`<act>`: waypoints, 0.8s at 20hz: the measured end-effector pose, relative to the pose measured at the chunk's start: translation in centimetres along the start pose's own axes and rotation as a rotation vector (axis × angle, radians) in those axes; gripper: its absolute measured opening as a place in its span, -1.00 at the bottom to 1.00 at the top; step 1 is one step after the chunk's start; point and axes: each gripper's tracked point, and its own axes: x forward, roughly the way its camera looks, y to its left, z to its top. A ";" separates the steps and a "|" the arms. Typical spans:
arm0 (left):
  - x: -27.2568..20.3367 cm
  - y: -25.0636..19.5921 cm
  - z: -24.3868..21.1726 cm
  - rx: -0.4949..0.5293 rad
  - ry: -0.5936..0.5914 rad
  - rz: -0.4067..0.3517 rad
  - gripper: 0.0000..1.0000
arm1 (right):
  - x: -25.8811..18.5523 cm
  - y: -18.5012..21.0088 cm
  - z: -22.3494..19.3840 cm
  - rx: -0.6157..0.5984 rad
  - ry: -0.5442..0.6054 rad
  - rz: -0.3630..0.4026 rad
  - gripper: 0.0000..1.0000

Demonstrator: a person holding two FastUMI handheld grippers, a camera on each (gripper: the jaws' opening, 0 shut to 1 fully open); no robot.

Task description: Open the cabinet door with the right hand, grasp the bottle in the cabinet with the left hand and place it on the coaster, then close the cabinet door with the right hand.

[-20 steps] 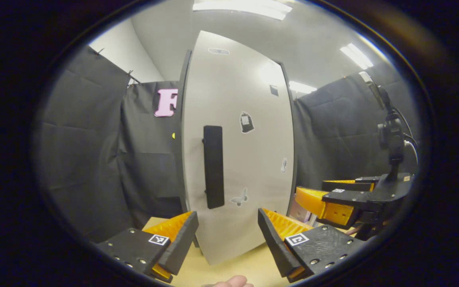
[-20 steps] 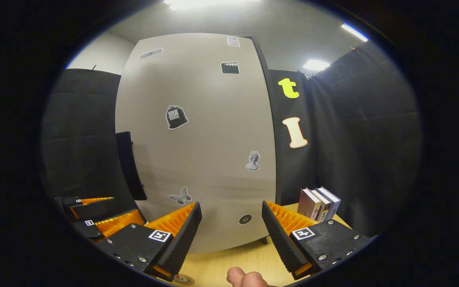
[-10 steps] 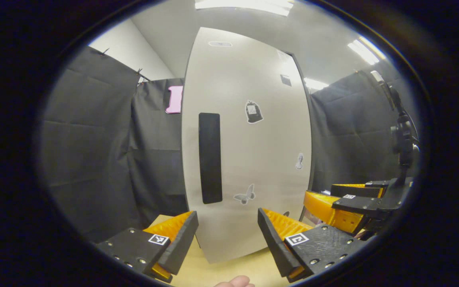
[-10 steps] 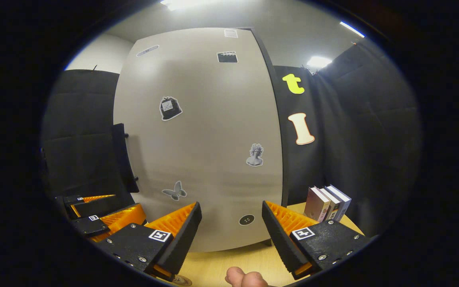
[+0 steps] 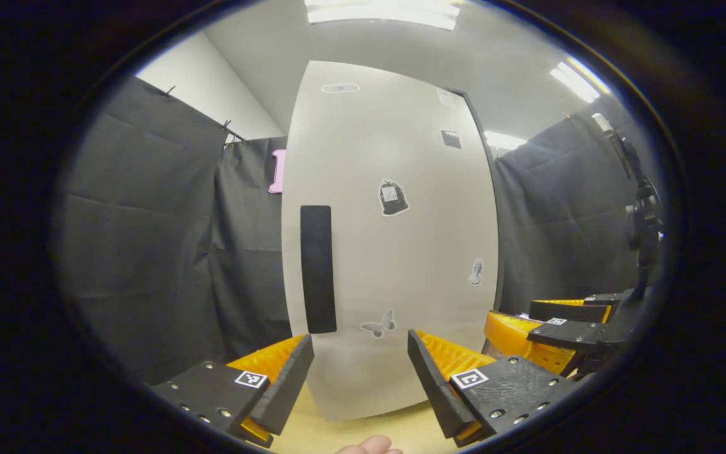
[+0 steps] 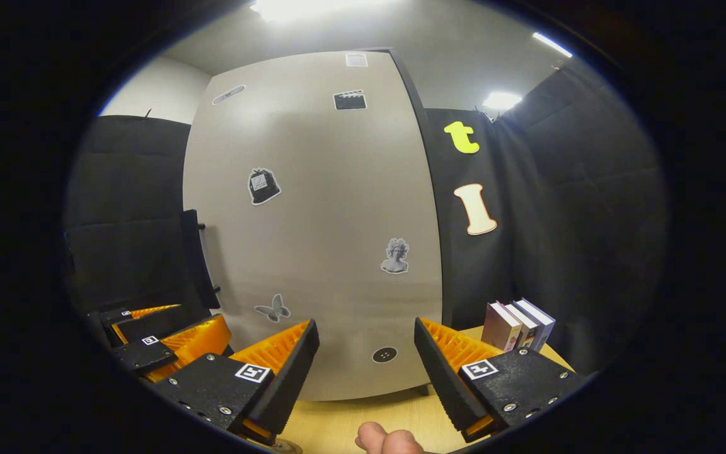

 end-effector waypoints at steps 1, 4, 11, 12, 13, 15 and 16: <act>0.0 -0.3 0.0 0.001 0.004 -0.002 0.72 | 0.0 -0.1 -0.1 -0.004 0.002 -0.002 0.89; 0.1 -0.5 0.1 0.007 0.004 0.000 0.72 | 0.3 -0.1 0.2 -0.005 -0.004 0.000 0.89; 0.6 -0.6 0.3 -0.009 -0.002 0.010 0.72 | 1.0 -0.3 0.7 -0.022 -0.023 0.001 0.89; 0.6 -0.5 0.2 -0.007 0.001 0.014 0.72 | 1.1 -0.4 0.7 -0.019 -0.021 -0.001 0.89; 0.7 -0.6 0.3 -0.010 -0.001 0.012 0.80 | 1.1 -0.5 0.7 -0.020 -0.017 -0.002 0.89; 0.7 -0.7 0.6 -0.015 -0.007 0.016 0.72 | 1.3 -0.7 0.8 -0.024 -0.017 -0.002 0.89; 0.7 -0.7 0.6 -0.010 -0.004 0.017 0.72 | 1.4 -0.8 0.9 -0.025 -0.020 -0.002 0.89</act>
